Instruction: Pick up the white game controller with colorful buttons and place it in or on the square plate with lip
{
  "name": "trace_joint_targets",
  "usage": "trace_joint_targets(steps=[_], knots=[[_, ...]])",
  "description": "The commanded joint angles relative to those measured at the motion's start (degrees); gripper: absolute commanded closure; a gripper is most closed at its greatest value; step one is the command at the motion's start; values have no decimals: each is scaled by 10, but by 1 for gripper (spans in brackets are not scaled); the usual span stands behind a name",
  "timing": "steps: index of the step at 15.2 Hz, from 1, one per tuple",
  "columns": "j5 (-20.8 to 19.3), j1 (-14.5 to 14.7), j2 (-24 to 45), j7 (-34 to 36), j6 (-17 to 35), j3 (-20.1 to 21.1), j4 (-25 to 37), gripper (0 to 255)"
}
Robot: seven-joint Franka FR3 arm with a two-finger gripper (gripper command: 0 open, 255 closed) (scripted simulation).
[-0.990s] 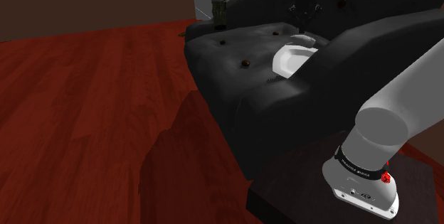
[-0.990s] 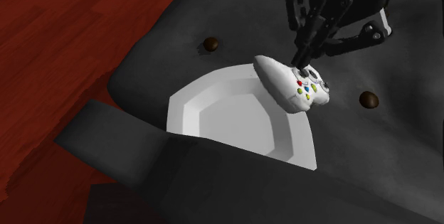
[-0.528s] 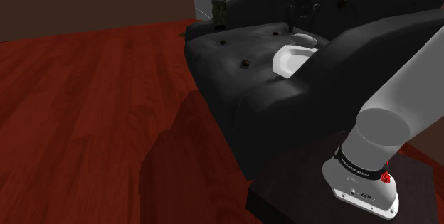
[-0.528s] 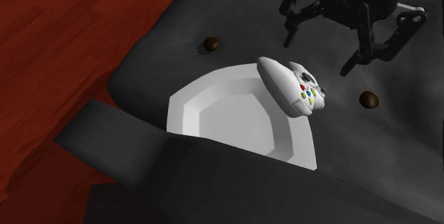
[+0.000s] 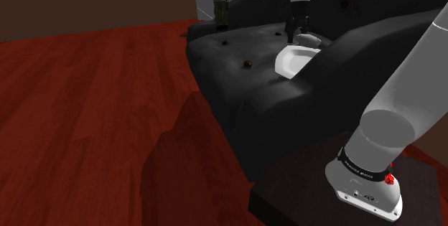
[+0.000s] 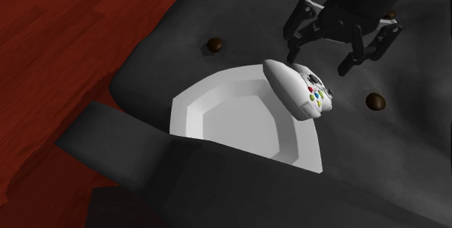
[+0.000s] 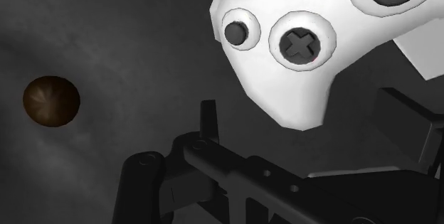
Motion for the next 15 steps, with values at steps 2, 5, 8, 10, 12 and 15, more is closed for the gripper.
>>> trace_joint_targets(steps=[2,5,8,10,12,15], knots=[[0,0,-1,-3,24,0,-24,0],[-1,0,-2,-3,28,0,-29,0],[-1,0,-2,-3,28,0,-29,0],[-1,0,-2,-3,28,0,-29,0],[-1,0,-2,-3,28,0,-29,255],[-1,0,-2,-3,28,0,-29,255]])
